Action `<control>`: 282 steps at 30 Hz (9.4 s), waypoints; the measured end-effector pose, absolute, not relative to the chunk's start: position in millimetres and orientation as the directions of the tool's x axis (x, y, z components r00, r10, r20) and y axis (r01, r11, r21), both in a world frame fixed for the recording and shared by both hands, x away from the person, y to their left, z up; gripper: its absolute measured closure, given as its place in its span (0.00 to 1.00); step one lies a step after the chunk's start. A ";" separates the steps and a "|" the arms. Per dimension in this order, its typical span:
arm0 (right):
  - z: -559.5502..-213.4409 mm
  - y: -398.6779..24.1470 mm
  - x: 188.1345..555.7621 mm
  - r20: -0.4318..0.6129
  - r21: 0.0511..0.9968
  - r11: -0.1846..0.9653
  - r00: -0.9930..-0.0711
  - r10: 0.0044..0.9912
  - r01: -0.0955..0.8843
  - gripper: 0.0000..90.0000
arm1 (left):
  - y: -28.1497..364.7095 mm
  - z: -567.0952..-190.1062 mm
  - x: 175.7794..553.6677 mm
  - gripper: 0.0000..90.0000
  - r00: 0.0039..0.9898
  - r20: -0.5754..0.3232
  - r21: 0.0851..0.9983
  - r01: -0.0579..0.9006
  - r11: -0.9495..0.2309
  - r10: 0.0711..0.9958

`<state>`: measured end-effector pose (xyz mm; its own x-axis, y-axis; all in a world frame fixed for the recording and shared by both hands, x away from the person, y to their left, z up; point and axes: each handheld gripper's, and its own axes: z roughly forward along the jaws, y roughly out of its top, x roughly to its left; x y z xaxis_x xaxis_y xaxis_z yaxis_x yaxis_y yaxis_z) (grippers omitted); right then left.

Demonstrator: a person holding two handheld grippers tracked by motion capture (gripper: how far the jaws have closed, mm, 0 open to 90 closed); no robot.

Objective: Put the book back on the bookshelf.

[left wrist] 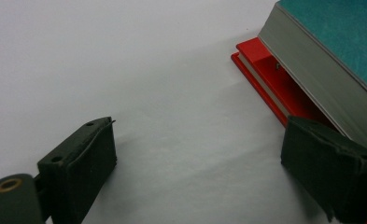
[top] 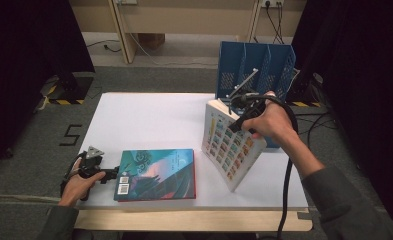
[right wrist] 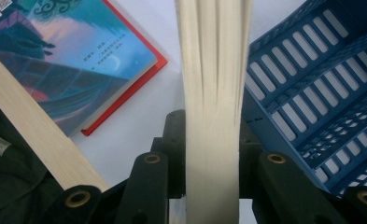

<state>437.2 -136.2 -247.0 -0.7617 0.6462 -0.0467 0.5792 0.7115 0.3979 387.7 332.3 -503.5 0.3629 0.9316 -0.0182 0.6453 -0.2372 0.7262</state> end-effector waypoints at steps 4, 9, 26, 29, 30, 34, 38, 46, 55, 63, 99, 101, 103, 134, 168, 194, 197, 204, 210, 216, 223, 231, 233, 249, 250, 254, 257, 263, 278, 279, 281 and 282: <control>-243.8 -134.4 428.6 -0.067 0.386 0.737 -0.779 0.623 0.555 0.82 | 332.4 -503.7 387.6 0.10 0.363 -0.018 0.728 0.644 -0.237 0.931; -238.7 -143.0 415.5 -0.057 0.376 0.744 -0.787 0.614 0.553 0.82 | 332.5 -503.7 387.7 0.10 0.364 -0.018 0.728 0.643 -0.238 0.931; -250.8 -163.4 425.7 0.066 0.419 0.643 -0.728 0.682 0.641 0.79 | 331.7 -504.0 387.5 0.10 0.361 -0.017 0.729 0.643 -0.236 0.933; -251.1 -163.7 427.7 0.070 0.417 0.633 -0.717 0.693 0.652 0.79 | 331.9 -504.0 387.7 0.10 0.362 -0.017 0.728 0.643 -0.236 0.932; -251.7 -163.3 428.2 0.071 0.419 0.627 -0.712 0.699 0.657 0.78 | 331.9 -504.0 387.6 0.10 0.362 -0.017 0.728 0.643 -0.236 0.932; -254.5 -159.9 430.9 0.076 0.404 0.622 -0.702 0.708 0.671 0.76 | 331.9 -504.0 387.7 0.09 0.362 -0.018 0.728 0.643 -0.236 0.932; -255.8 -158.2 433.4 0.079 0.395 0.609 -0.686 0.724 0.688 0.75 | 331.8 -504.0 387.6 0.09 0.362 -0.017 0.728 0.643 -0.236 0.932; -254.9 -158.2 431.8 -0.004 0.396 0.652 -0.709 0.705 0.646 0.81 | 331.9 -504.1 387.6 0.09 0.362 -0.018 0.729 0.643 -0.236 0.932; -248.6 -161.5 422.4 -0.011 0.442 0.660 -0.732 0.682 0.608 0.82 | 331.9 -503.9 388.2 0.09 0.365 -0.018 0.727 0.644 -0.238 0.931; -206.2 -168.8 418.9 0.001 0.568 0.585 -0.712 0.702 0.578 0.82 | 332.1 -504.4 388.0 0.09 0.365 -0.019 0.730 0.641 -0.237 0.931; -156.7 -183.8 520.6 0.037 0.719 0.286 -0.446 0.894 0.633 0.82 | 332.0 -505.0 388.1 0.08 0.368 -0.019 0.733 0.638 -0.237 0.930; -157.6 -182.0 527.2 0.037 0.722 0.272 -0.428 0.903 0.636 0.82 | 332.2 -505.0 388.1 0.08 0.370 -0.020 0.733 0.638 -0.238 0.929; -157.5 -179.5 532.6 0.034 0.723 0.267 -0.420 0.907 0.637 0.82 | 332.5 -504.7 388.3 0.08 0.373 -0.022 0.732 0.638 -0.240 0.928; -151.2 -177.4 549.8 0.084 0.747 0.194 -0.380 0.921 0.636 0.82 | 332.1 -504.9 388.8 0.07 0.374 -0.020 0.731 0.638 -0.241 0.927; -222.9 -157.5 618.7 0.189 0.722 0.056 -0.275 0.943 0.689 0.80 | 331.7 -505.5 387.5 0.07 0.370 -0.020 0.736 0.634 -0.237 0.929; -244.2 -162.6 604.1 0.265 0.716 0.066 -0.358 0.895 0.695 0.63 | 331.4 -505.7 386.5 0.08 0.366 -0.016 0.738 0.632 -0.236 0.930; -243.7 -168.8 587.2 0.266 0.737 0.092 -0.413 0.871 0.669 0.60 | 331.3 -505.7 386.5 0.08 0.366 -0.016 0.738 0.632 -0.236 0.930; -248.6 -179.8 558.4 0.264 0.748 0.150 -0.497 0.827 0.647 0.58 | 331.0 -505.6 386.3 0.08 0.363 -0.015 0.737 0.634 -0.235 0.932; -260.1 -186.3 546.3 0.269 0.751 0.165 -0.525 0.808 0.639 0.58 | 331.1 -505.6 386.2 0.08 0.362 -0.017 0.737 0.634 -0.233 0.932; -272.6 -192.4 530.1 0.253 0.751 0.203 -0.558 0.790 0.628 0.57 | 331.1 -505.7 386.3 0.08 0.363 -0.017 0.738 0.634 -0.234 0.932; -303.1 -188.4 527.7 0.225 0.710 0.258 -0.558 0.799 0.655 0.67 | 330.9 -505.8 386.3 0.08 0.361 -0.019 0.739 0.633 -0.230 0.932; -326.8 -173.7 537.3 0.217 0.709 0.278 -0.576 0.788 0.648 0.77 | 330.8 -505.8 386.3 0.08 0.361 -0.019 0.739 0.633 -0.230 0.932; -325.8 -167.2 539.7 0.200 0.707 0.293 -0.579 0.791 0.644 0.77 | 330.9 -505.8 386.2 0.08 0.361 -0.018 0.739 0.633 -0.230 0.933; -324.3 -154.1 558.5 0.202 0.701 0.269 -0.546 0.813 0.660 0.71 | 331.0 -505.8 386.3 0.08 0.361 -0.019 0.739 0.633 -0.230 0.932; -324.4 -155.0 557.6 0.206 0.703 0.256 -0.534 0.820 0.664 0.66 | 330.9 -505.8 386.2 0.08 0.361 -0.019 0.739 0.633 -0.230 0.932; -325.9 -155.9 555.2 0.208 0.696 0.219 -0.484 0.850 0.684 0.44 | 330.8 -505.8 386.1 0.08 0.360 -0.018 0.739 0.633 -0.230 0.933; -326.6 -159.7 556.2 0.194 0.690 0.195 -0.438 0.878 0.697 0.39 | 330.7 -505.8 386.1 0.08 0.360 -0.018 0.739 0.633 -0.230 0.933; -330.5 -169.4 561.3 0.254 0.696 0.095 -0.368 0.894 0.711 0.41 | 330.8 -505.9 386.1 0.08 0.360 -0.018 0.740 0.633 -0.230 0.933; -335.3 -173.9 553.9 0.227 0.742 0.102 -0.392 0.892 0.662 0.71 | 330.9 -505.8 386.2 0.08 0.361 -0.020 0.739 0.633 -0.229 0.933; -336.4 -174.4 549.6 0.232 0.747 0.108 -0.409 0.882 0.656 0.72 | 330.9 -505.8 386.2 0.08 0.361 -0.019 0.739 0.633 -0.230 0.932; -337.8 -175.2 545.7 0.235 0.753 0.113 -0.425 0.874 0.649 0.72 | 330.9 -505.8 386.3 0.08 0.361 -0.019 0.739 0.634 -0.230 0.932; -339.9 -175.4 540.1 0.266 0.755 0.102 -0.445 0.855 0.648 0.72 | 330.7 -505.7 386.3 0.08 0.360 -0.019 0.738 0.634 -0.230 0.933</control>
